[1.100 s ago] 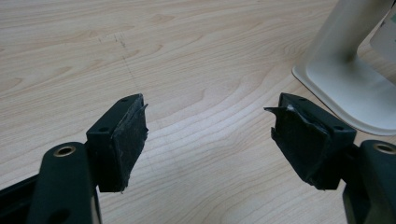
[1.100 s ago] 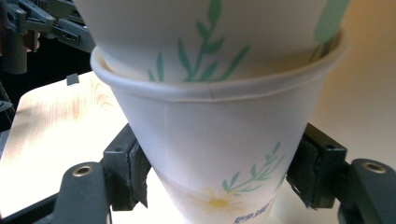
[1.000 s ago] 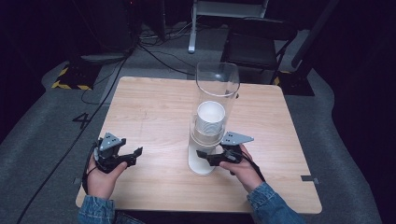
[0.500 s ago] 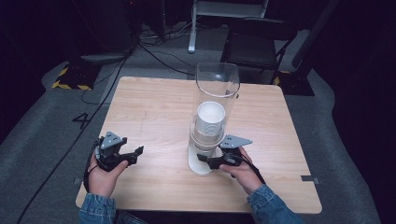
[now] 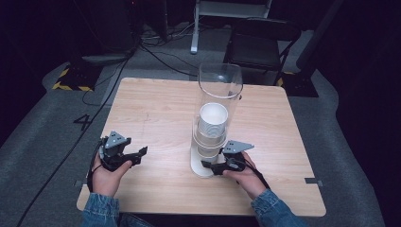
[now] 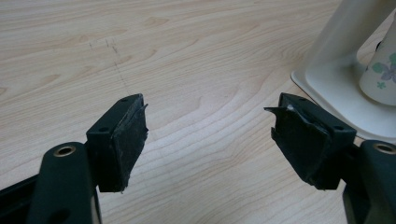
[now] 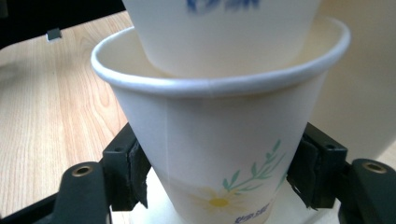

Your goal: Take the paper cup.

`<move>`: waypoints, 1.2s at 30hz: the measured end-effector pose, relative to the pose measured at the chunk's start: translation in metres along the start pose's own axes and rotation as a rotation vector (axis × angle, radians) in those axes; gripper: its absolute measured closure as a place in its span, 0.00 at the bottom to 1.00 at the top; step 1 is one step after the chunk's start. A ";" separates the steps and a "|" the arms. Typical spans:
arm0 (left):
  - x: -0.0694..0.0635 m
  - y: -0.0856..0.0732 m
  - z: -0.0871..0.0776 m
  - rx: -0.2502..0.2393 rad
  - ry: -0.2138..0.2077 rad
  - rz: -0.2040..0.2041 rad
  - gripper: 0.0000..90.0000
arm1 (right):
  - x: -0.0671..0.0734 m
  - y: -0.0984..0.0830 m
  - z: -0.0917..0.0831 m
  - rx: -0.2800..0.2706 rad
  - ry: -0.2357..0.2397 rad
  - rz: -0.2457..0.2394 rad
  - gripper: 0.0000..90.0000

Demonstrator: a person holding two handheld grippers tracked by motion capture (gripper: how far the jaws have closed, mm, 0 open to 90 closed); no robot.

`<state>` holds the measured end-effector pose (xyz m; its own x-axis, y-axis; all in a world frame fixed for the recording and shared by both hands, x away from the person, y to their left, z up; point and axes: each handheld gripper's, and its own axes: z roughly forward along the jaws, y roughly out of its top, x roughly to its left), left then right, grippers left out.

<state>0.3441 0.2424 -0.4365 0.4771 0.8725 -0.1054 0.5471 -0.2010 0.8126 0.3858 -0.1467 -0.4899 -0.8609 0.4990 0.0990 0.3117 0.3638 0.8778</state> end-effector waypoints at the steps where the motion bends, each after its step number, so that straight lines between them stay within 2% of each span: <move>1: 0.000 0.000 0.001 0.000 0.000 -0.001 0.29 | 0.000 -0.001 0.000 0.006 0.000 0.001 0.34; 12: 0.000 0.003 0.010 0.015 -0.008 -0.003 0.29 | 0.000 -0.006 -0.006 0.022 -0.016 0.007 0.34; 18: 0.002 0.004 0.015 0.029 -0.005 -0.003 0.29 | -0.001 -0.007 -0.015 0.045 -0.059 -0.013 0.34; 22: 0.003 0.006 0.021 0.034 -0.007 -0.005 0.29 | -0.001 -0.008 -0.021 0.044 -0.071 -0.014 0.34; 28: 0.001 0.011 0.030 0.030 -0.017 -0.004 0.29 | -0.005 -0.012 -0.039 0.051 -0.120 -0.018 0.34; 36: 0.002 0.014 0.034 0.044 -0.016 0.001 0.29 | -0.017 -0.012 -0.058 0.013 -0.161 0.016 0.34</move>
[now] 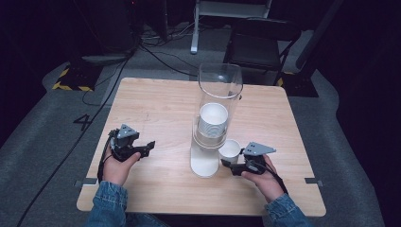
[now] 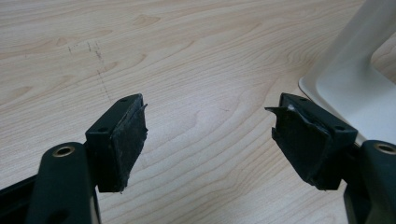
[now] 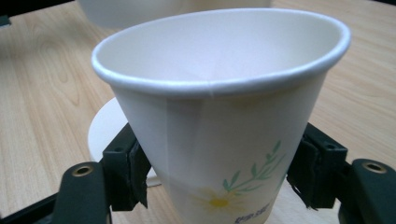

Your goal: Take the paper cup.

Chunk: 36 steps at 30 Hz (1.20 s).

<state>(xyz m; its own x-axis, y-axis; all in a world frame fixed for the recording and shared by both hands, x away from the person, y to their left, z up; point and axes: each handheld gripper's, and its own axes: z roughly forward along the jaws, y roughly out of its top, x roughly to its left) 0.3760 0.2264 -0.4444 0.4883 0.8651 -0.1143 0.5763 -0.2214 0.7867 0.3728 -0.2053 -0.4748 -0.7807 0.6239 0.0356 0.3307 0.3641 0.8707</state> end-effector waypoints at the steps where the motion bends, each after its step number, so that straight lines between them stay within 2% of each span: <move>1: 0.000 0.000 0.000 0.002 0.001 0.000 0.29 | -0.002 0.001 -0.002 -0.007 -0.006 0.003 0.34; 11: 0.002 -0.003 -0.004 0.010 0.018 -0.009 0.29 | -0.020 0.007 -0.019 -0.049 -0.048 0.039 0.34; 15: 0.003 -0.004 -0.005 0.005 0.023 -0.011 0.29 | -0.026 0.009 -0.023 -0.061 -0.065 0.045 0.34; 26: 0.004 -0.008 -0.010 0.015 0.032 -0.015 0.29 | -0.042 0.011 -0.028 -0.103 -0.125 0.102 0.34; 30: 0.004 -0.009 -0.013 0.024 0.035 -0.016 0.28 | -0.047 0.010 -0.028 -0.105 -0.158 0.114 0.34; 31: 0.004 -0.009 -0.014 0.033 0.039 -0.013 0.28 | -0.052 0.009 -0.027 -0.103 -0.187 0.115 0.34; 33: 0.004 -0.010 -0.015 0.042 0.043 -0.008 0.28 | -0.056 0.008 -0.028 -0.100 -0.211 0.119 0.34; 36: 0.004 -0.013 -0.016 0.030 0.043 -0.019 0.28 | -0.065 0.006 -0.027 -0.096 -0.249 0.131 0.34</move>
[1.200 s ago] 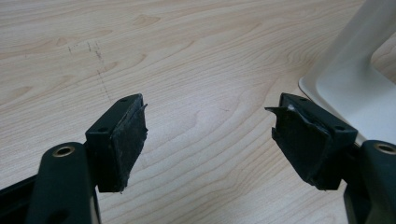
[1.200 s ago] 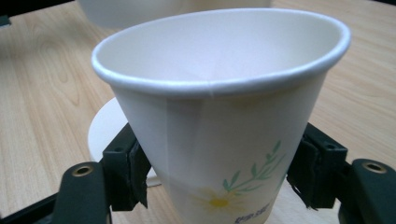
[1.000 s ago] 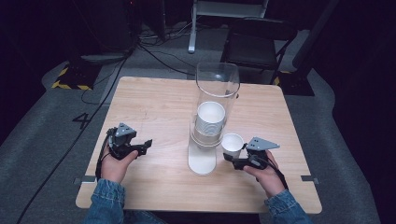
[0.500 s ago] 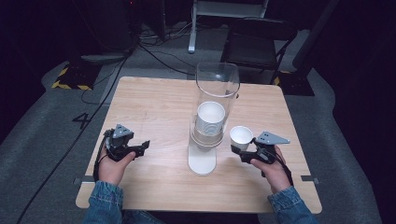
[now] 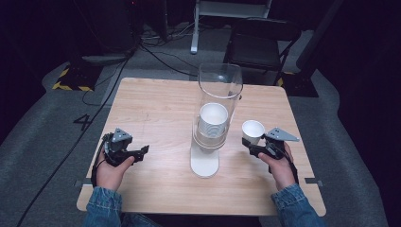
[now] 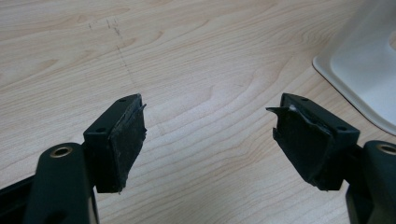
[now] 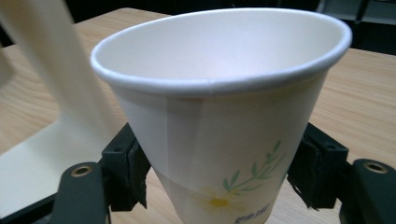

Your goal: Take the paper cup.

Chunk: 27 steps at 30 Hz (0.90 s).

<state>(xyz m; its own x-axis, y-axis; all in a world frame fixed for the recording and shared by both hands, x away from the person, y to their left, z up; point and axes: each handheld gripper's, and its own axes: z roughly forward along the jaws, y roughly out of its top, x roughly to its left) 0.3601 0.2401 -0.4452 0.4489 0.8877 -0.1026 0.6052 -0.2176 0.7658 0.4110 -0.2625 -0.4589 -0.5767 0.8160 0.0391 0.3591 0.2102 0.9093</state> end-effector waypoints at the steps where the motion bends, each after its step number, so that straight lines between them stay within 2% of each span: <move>1: 0.001 -0.001 -0.001 0.000 0.001 0.001 0.28 | -0.003 -0.001 0.001 0.001 -0.009 0.008 0.34; 6: 0.002 -0.005 -0.003 -0.001 0.005 -0.006 0.28 | -0.016 -0.005 0.007 0.030 -0.056 0.010 0.34; 11: 0.003 -0.008 -0.005 0.002 0.015 -0.010 0.28 | -0.027 -0.010 0.014 0.060 -0.084 0.026 0.33; 17: 0.004 -0.011 -0.007 0.006 0.011 -0.013 0.28 | -0.036 -0.017 0.022 0.101 -0.089 0.065 0.33; 27: 0.004 -0.011 -0.007 0.012 0.010 -0.012 0.28 | -0.041 -0.024 0.029 0.148 -0.079 0.082 0.33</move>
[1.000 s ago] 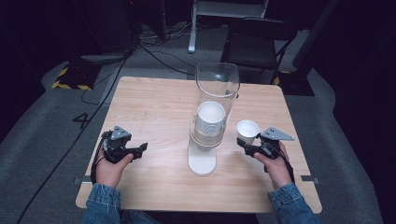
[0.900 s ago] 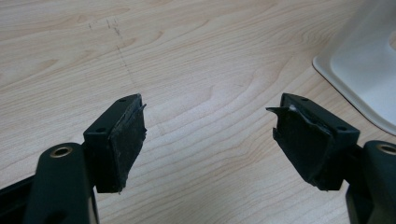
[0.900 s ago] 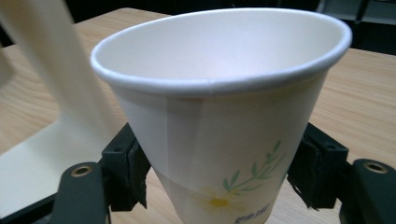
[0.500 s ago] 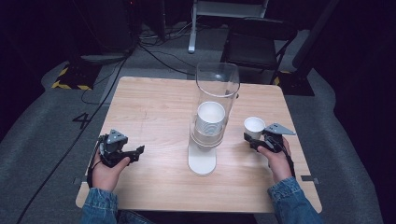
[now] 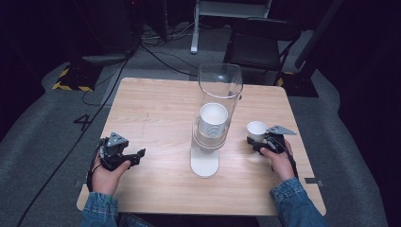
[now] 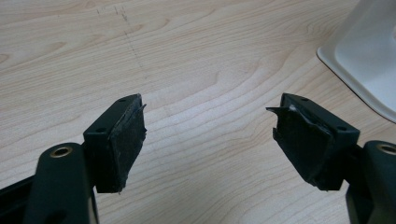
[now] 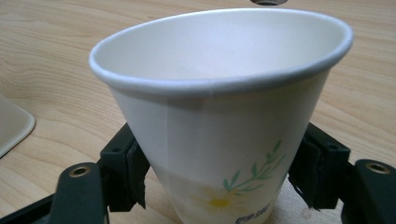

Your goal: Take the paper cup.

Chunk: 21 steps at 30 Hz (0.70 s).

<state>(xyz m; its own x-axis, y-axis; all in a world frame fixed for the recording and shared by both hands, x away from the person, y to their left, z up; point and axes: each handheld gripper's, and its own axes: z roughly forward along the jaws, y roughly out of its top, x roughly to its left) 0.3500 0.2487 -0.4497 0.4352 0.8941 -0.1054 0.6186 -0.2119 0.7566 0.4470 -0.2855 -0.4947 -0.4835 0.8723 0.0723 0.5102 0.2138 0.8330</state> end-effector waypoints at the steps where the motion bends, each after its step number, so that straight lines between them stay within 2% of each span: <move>1: 0.000 0.000 0.000 0.000 0.000 0.000 0.28 | 0.000 0.000 0.000 0.002 0.000 0.001 0.33; 10: 0.000 0.001 0.002 0.006 -0.008 0.001 0.28 | -0.001 -0.003 0.000 0.017 -0.001 -0.002 0.31; 18: -0.001 0.001 0.004 0.008 -0.008 0.006 0.28 | -0.002 -0.003 -0.003 0.008 0.013 0.013 0.19; 21: -0.001 0.001 0.004 0.010 -0.008 0.007 0.28 | -0.002 -0.003 -0.007 -0.001 0.001 0.025 0.17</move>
<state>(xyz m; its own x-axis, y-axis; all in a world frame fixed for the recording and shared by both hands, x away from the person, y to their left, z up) 0.3529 0.2456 -0.4514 0.4443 0.8897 -0.1052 0.6220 -0.2218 0.7510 0.4410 -0.2910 -0.4937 -0.4713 0.8770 0.0937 0.5215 0.1915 0.8315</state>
